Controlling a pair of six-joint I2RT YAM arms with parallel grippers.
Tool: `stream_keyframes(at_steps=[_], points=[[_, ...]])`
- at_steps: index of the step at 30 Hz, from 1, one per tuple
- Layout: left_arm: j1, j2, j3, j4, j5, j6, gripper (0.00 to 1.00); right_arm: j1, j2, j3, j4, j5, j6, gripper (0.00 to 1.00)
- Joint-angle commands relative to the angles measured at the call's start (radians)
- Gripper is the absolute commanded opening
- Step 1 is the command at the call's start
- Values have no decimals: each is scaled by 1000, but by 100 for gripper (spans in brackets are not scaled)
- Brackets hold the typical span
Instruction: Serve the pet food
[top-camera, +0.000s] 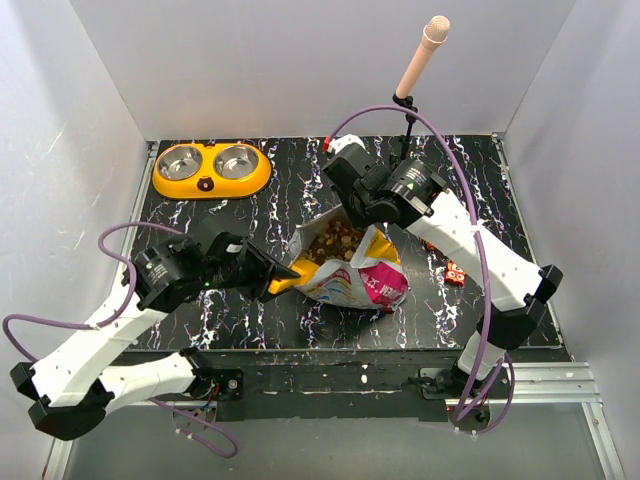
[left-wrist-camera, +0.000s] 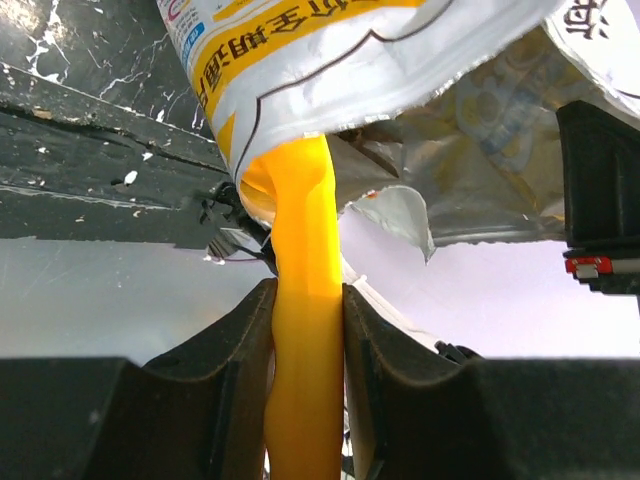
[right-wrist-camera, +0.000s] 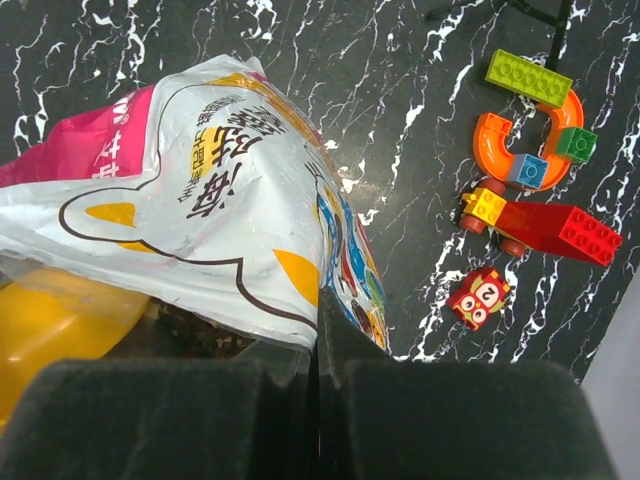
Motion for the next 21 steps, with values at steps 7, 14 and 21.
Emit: stream_keyframes(at_steps=[7,14,21], points=[[19,271,-100,326,-95,102,0,-5,-197,3,216,13,126,1],[131,279,-293,645,-137,295,0,-5,-283,-134,265,-85,183,1],[234,129,-592,1230,234,399,0,-72,-402,-313,336,-152,211,1]])
